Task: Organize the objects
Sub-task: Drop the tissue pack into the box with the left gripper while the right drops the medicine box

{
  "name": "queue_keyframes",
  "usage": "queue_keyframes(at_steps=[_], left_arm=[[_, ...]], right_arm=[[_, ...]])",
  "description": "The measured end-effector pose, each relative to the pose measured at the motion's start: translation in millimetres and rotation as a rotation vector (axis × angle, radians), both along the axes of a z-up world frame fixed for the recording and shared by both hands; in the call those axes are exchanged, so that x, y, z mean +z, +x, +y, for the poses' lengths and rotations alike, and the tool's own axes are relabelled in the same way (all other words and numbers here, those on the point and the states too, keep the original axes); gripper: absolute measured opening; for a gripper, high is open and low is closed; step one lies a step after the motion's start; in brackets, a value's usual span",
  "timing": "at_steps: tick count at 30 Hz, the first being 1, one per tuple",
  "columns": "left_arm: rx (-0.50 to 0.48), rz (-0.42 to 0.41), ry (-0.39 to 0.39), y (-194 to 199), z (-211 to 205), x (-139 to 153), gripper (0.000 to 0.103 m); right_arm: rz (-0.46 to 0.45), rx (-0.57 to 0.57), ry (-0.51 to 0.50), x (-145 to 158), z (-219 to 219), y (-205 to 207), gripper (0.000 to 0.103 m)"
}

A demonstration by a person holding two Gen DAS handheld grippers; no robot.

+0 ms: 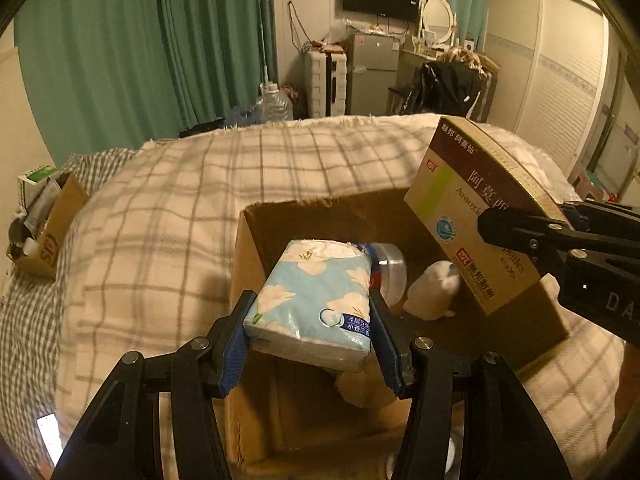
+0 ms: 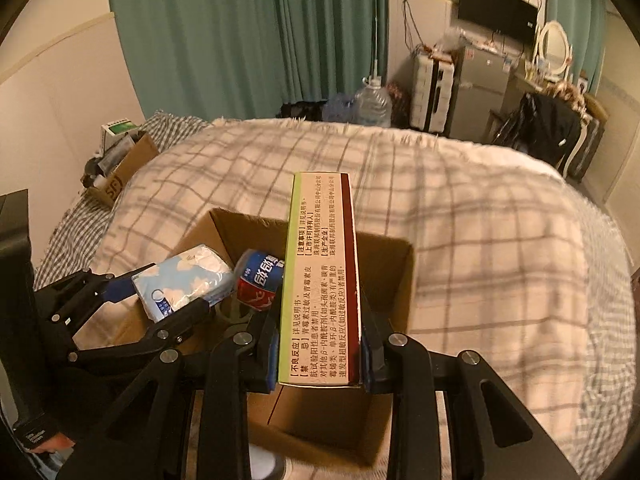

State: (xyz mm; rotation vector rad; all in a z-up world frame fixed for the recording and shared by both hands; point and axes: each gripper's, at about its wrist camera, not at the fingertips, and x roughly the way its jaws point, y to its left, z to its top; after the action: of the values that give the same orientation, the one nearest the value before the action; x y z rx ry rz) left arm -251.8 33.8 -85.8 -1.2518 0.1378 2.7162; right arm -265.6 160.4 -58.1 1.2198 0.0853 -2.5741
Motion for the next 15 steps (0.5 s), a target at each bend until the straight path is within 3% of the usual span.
queue_keyframes(at_steps=[6,9,13,15], left_arm=[[-0.019,0.011,0.007,4.0,6.3,0.6,0.061],[-0.014,0.018,0.006,5.4,3.6,8.0,0.07],[0.004,0.057,0.001,19.3,-3.4,28.6,0.085],[0.012,0.08,0.003,31.1,-9.9,42.6,0.093]], right_arm=[[-0.001,0.006,-0.071,-6.8,10.3,-2.6,0.031],[0.064,-0.027,-0.066,10.9,16.5,8.9,0.062],[0.138,-0.051,-0.037,43.2,20.9,30.2,0.066],[0.18,-0.059,-0.023,61.2,21.7,46.2,0.077]])
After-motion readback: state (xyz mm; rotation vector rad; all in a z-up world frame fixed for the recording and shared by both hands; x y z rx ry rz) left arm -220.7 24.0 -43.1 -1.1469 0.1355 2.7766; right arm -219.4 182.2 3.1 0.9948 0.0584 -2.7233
